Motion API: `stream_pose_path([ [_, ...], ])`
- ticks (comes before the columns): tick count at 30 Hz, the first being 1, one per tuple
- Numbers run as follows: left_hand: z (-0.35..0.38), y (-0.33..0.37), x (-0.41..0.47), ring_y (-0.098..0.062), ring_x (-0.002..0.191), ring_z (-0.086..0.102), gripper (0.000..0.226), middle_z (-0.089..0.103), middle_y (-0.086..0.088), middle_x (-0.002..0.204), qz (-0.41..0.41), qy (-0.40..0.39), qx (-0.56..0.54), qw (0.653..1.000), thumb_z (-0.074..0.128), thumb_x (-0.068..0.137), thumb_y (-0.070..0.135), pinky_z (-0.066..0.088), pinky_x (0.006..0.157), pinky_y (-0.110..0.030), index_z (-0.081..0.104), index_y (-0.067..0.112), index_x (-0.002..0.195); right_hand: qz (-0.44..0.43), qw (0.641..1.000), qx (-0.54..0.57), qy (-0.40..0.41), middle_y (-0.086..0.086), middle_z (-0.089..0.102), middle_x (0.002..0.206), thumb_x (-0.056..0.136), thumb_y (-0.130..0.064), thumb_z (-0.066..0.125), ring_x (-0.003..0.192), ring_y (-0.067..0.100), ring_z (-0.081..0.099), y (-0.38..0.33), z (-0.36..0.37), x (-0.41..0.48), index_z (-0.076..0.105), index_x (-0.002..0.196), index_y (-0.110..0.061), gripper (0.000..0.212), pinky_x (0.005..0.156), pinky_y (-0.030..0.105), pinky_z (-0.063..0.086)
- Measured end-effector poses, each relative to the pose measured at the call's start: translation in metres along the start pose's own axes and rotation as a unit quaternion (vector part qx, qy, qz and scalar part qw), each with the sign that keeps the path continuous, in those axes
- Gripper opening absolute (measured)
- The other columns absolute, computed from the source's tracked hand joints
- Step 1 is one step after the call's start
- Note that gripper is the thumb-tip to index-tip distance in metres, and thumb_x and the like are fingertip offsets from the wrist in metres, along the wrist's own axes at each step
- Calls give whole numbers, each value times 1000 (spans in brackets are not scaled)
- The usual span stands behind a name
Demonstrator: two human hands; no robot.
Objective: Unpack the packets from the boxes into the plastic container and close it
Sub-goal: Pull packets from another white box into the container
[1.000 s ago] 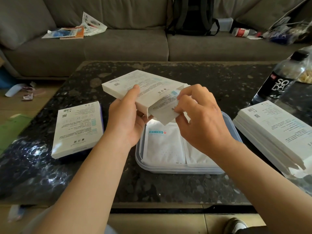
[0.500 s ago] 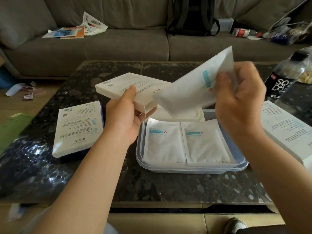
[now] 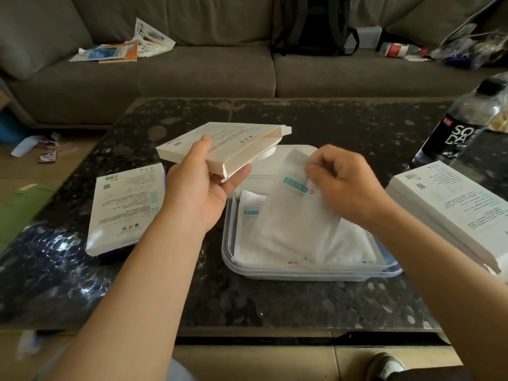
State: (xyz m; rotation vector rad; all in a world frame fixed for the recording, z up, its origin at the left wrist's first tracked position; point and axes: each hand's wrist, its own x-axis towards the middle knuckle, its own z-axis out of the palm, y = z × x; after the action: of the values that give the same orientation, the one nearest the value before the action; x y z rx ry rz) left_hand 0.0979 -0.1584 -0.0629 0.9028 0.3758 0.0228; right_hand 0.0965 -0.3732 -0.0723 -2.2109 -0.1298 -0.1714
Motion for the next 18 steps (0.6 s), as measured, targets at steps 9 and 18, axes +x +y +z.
stream_pose_path([
  [9,0,1,0,-26,97,79,39,73,-12,119,-1,0,10,1000,67,102,30,65,73,-37,55,23,138,-58,984,-159,-63,-16,56,107,97,-36,62,94,9,58,5,26,1,63,127,-24,32,83,28,55],
  [18,3,0,-1,-25,98,79,37,74,-11,119,8,1,20,1000,65,103,30,65,73,-38,54,23,138,-219,936,-260,95,4,72,82,96,-29,54,70,30,58,12,34,2,70,91,-12,23,77,49,47],
])
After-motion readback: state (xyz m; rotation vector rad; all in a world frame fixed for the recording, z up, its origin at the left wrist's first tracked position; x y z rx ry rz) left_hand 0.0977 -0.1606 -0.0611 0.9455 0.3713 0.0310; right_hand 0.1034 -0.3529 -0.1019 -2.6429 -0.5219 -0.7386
